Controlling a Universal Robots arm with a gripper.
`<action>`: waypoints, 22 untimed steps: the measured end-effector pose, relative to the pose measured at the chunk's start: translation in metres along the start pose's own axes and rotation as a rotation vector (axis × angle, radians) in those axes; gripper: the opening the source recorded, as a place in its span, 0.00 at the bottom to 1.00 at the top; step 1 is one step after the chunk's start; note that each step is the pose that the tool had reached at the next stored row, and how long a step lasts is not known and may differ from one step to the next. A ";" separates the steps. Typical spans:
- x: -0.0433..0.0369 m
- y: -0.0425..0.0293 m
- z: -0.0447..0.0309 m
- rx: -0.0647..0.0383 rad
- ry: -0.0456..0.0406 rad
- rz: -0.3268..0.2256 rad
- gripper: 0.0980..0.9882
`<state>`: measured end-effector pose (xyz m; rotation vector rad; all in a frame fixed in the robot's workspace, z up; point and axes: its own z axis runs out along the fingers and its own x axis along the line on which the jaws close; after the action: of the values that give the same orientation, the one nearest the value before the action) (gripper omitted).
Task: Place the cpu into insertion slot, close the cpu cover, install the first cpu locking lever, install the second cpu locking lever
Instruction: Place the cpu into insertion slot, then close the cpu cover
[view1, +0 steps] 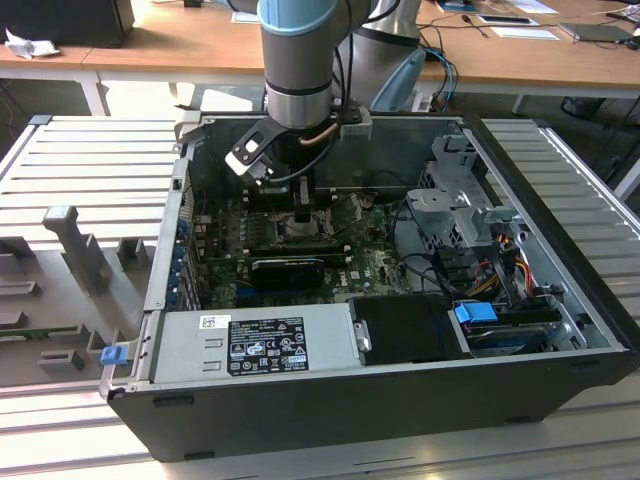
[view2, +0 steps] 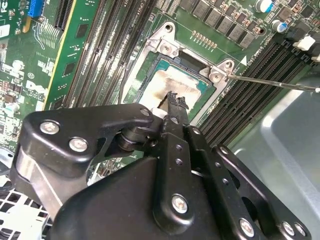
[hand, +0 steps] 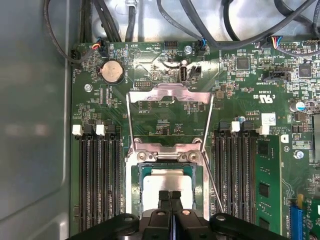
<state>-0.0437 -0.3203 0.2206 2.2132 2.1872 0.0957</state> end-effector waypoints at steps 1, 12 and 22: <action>0.0000 0.0000 -0.0002 0.000 0.0001 0.000 0.01; 0.0004 0.0172 -0.0072 0.035 -0.0005 0.002 0.01; 0.0009 0.0265 -0.0273 0.039 -0.0006 0.002 0.01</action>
<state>-0.0189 -0.3203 0.2495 2.2350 2.2053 0.0532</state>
